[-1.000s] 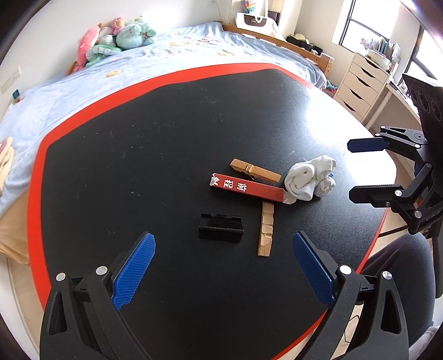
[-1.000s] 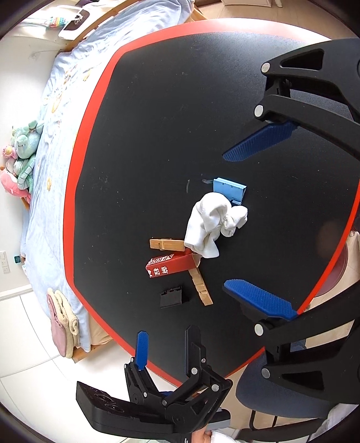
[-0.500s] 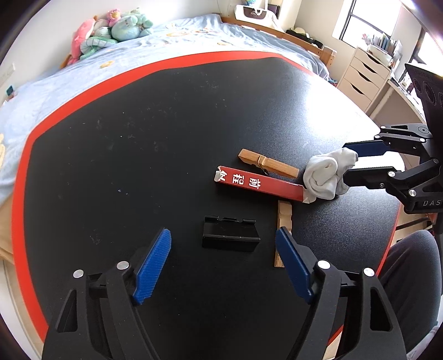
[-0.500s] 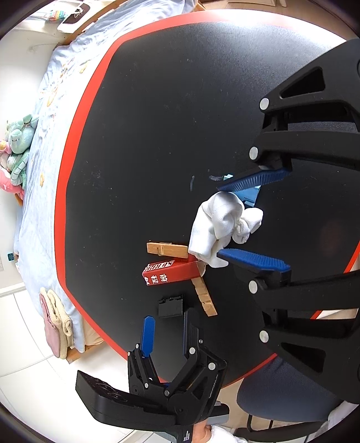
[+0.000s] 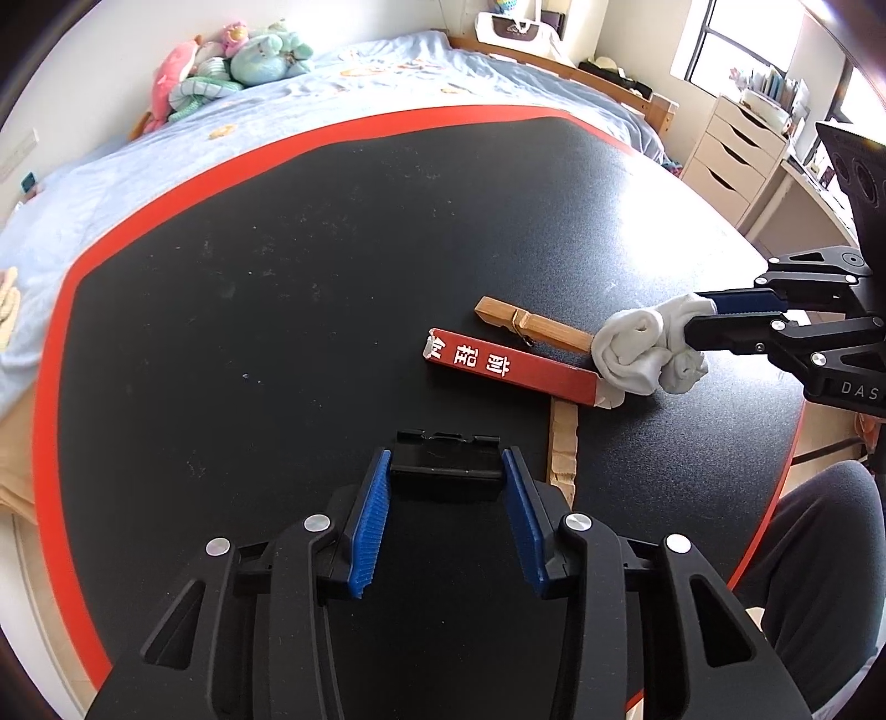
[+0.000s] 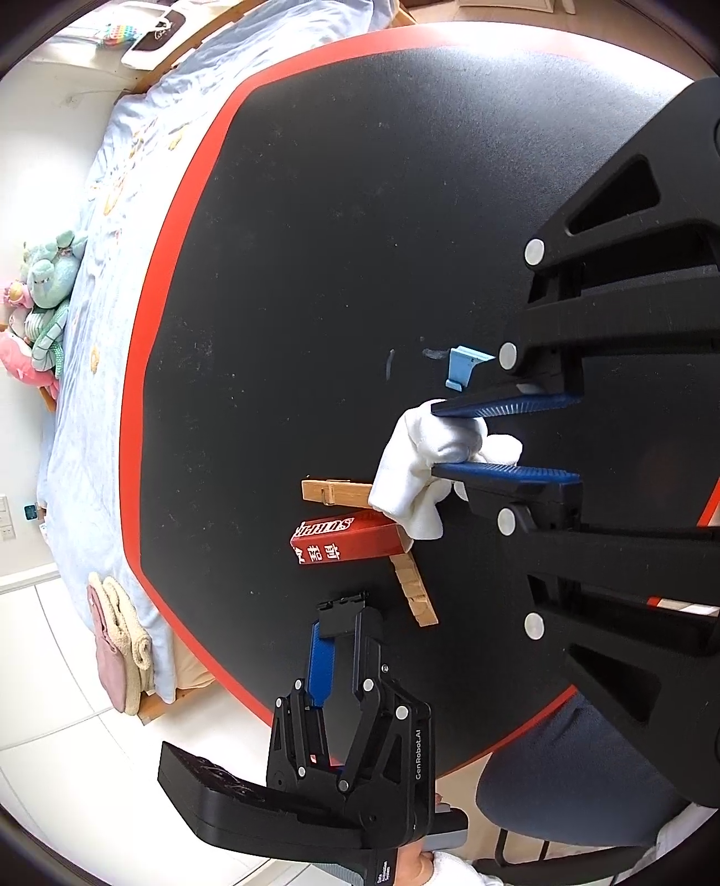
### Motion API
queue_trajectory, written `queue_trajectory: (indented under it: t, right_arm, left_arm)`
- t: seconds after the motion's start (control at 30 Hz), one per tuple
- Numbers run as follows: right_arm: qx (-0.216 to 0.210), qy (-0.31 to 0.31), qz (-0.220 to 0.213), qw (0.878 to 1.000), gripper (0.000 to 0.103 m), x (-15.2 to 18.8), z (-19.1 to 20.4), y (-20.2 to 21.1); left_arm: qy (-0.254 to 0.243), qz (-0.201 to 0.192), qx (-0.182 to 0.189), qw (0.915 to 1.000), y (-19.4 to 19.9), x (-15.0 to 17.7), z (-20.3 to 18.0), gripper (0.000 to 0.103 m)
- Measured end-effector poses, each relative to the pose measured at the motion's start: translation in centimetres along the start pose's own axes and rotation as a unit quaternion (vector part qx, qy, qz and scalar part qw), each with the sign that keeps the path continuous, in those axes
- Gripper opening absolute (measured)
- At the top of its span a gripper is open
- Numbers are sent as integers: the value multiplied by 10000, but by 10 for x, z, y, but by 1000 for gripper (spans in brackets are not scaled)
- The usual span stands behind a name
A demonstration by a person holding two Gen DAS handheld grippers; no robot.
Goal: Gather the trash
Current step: 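Carry the white tissue in the right gripper to the wastebasket and release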
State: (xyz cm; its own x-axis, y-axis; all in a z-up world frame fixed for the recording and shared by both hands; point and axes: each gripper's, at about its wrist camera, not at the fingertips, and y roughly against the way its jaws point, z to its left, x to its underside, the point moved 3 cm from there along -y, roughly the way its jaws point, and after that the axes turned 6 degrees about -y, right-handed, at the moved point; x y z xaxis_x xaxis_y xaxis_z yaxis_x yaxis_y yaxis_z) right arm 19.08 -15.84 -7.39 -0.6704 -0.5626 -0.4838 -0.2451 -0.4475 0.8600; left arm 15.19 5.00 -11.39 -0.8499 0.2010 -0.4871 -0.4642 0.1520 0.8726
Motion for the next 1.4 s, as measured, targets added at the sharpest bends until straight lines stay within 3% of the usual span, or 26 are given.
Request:
queue_trajectory:
  t: [0.47,0.97,1.4]
  right_arm:
    - [-39,-102,-403,9991,13,12,15,55]
    - [-84,-37,-703,9975,13,75,45,113]
    - [-131,12,-536,9985,13,133,68,128]
  left_arm:
    - [9,-405,-101,9991,57,8,-34,40]
    - [26,-797,-42,9968,107,44,-82,40]
    - [-73,-743,176,9971,112,78,-118,40]
